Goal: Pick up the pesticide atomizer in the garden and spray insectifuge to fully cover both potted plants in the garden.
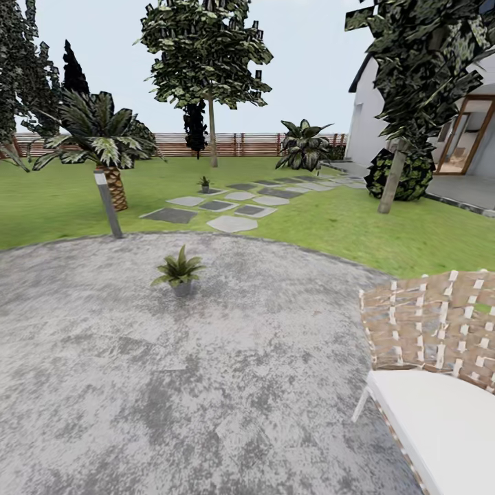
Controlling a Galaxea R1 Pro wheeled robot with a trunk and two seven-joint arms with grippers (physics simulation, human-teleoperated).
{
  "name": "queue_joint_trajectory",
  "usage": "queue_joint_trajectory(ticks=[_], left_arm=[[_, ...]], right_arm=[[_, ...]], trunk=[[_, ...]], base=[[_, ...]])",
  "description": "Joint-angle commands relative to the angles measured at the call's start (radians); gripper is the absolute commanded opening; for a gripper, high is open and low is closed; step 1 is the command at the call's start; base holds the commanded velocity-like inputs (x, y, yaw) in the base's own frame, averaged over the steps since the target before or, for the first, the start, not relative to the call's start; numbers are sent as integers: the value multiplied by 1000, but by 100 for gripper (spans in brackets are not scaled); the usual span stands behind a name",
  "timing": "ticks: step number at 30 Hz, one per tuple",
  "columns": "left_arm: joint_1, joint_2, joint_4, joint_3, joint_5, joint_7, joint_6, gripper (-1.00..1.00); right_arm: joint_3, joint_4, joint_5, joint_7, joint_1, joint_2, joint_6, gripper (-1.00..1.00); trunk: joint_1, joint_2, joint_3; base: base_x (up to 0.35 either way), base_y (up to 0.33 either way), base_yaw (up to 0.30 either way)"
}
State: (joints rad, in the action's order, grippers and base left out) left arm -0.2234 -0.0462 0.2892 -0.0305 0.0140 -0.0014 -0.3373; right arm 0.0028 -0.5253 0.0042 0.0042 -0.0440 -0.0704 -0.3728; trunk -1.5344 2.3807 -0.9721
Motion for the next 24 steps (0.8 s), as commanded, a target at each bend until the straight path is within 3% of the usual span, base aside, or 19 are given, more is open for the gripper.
queue_joint_trajectory(ticks=[1, 10, 24], left_arm=[[-1, 0, -1, -2, 1, 0, -3, 100], [0, 0, -1, -2, 1, 0, -3, 100], [-1, 0, -1, -2, 1, 0, -3, 100]], right_arm=[[0, 1, 0, 0, 0, 0, -3, 100], [0, 1, 0, 0, 0, 0, -3, 100], [0, 1, 0, 0, 0, 0, -3, 100]], trunk=[[0, 0, -1], [0, 0, 5], [0, 0, 13]], base=[[340, 0, 8], [340, 0, 110], [340, 0, 7]])
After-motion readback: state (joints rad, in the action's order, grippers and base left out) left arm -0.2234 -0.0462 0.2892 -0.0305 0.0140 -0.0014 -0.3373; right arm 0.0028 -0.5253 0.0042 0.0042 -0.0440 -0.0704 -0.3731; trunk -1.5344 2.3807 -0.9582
